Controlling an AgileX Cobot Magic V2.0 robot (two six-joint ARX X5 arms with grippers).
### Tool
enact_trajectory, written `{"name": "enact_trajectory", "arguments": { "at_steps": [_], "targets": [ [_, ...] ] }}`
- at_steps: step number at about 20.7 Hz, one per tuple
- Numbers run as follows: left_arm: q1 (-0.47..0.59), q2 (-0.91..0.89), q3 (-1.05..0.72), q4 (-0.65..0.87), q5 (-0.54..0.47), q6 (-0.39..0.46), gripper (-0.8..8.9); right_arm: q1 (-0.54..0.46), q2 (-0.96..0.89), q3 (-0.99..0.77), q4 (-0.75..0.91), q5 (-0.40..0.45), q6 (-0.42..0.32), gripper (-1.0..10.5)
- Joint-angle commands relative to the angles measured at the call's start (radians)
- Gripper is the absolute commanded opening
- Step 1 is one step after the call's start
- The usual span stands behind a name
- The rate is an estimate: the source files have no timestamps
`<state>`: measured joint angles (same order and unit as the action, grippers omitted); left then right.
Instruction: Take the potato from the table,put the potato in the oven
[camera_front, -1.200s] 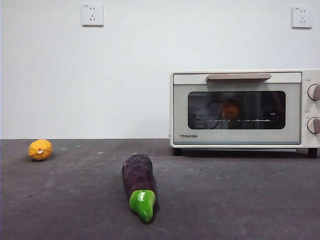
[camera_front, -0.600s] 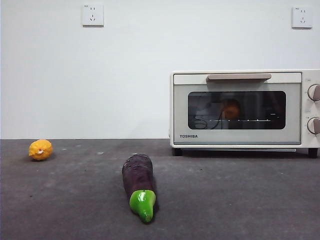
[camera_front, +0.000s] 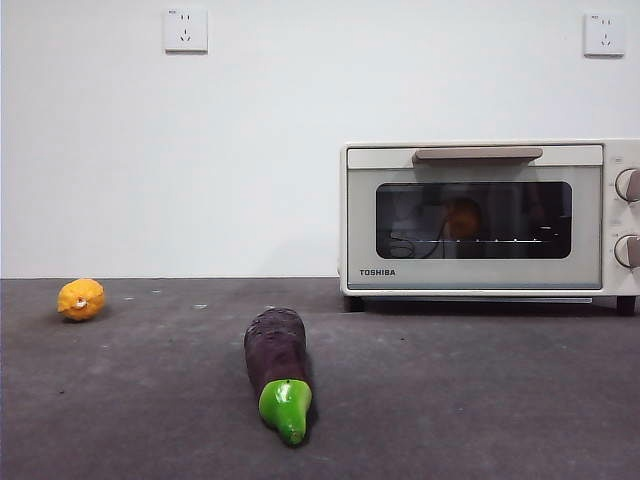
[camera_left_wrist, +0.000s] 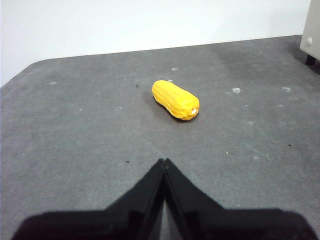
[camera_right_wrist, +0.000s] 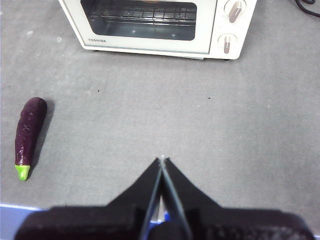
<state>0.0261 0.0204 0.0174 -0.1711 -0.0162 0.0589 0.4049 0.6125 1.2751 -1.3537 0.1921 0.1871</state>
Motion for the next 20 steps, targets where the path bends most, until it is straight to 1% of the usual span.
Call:
{"name": "enact_trajectory", "arguments": {
  "at_steps": [1, 2, 3, 4, 5, 6, 7, 9, 11, 13, 14, 16, 18, 20],
  "targets": [
    [0.004, 0.002, -0.010, 0.008, -0.002, -0.005, -0.03, 0.001, 0.000, 0.000, -0.017, 0.003, 0.003, 0.0],
    [0.004, 0.002, -0.010, 0.008, -0.002, -0.005, -0.03, 0.001, 0.000, 0.000, -0.017, 0.003, 0.003, 0.0],
    [0.004, 0.002, -0.010, 0.008, -0.002, -0.005, -0.03, 0.001, 0.000, 0.000, -0.014, 0.008, -0.047, 0.0],
    [0.004, 0.002, -0.010, 0.008, -0.002, -0.005, -0.03, -0.006, -0.001, -0.001, -0.002, 0.038, -0.120, 0.0],
    [0.004, 0.002, -0.010, 0.008, -0.002, -0.005, -0.03, -0.022, -0.010, -0.003, 0.030, 0.061, -0.174, 0.0],
    [0.004, 0.002, -0.010, 0.008, -0.002, -0.005, -0.03, -0.040, -0.013, -0.007, 0.077, 0.058, -0.216, 0.0],
    [0.004, 0.002, -0.010, 0.008, -0.002, -0.005, -0.03, -0.074, -0.024, -0.025, 0.168, 0.040, -0.248, 0.0],
    [0.004, 0.002, -0.010, 0.008, -0.002, -0.005, -0.03, -0.139, -0.060, -0.106, 0.390, -0.022, -0.272, 0.0],
    [0.004, 0.002, -0.010, 0.008, -0.002, -0.005, -0.03, -0.208, -0.116, -0.265, 0.648, -0.094, -0.291, 0.0],
    [0.004, 0.002, -0.010, 0.008, -0.002, -0.005, -0.03, -0.280, -0.170, -0.441, 0.847, -0.191, -0.303, 0.0],
    [0.004, 0.002, -0.010, 0.008, -0.002, -0.005, -0.03, -0.313, -0.194, -0.519, 0.925, -0.236, -0.303, 0.0],
    [0.004, 0.002, -0.010, 0.008, -0.002, -0.005, -0.03, -0.364, -0.230, -0.637, 1.043, -0.288, -0.303, 0.0],
    [0.004, 0.002, -0.010, 0.008, -0.002, -0.005, -0.03, -0.404, -0.262, -0.737, 1.146, -0.307, -0.303, 0.0],
    [0.004, 0.002, -0.010, 0.008, -0.002, -0.005, -0.03, -0.435, -0.298, -0.822, 1.215, -0.308, -0.301, 0.0]
  ]
}}
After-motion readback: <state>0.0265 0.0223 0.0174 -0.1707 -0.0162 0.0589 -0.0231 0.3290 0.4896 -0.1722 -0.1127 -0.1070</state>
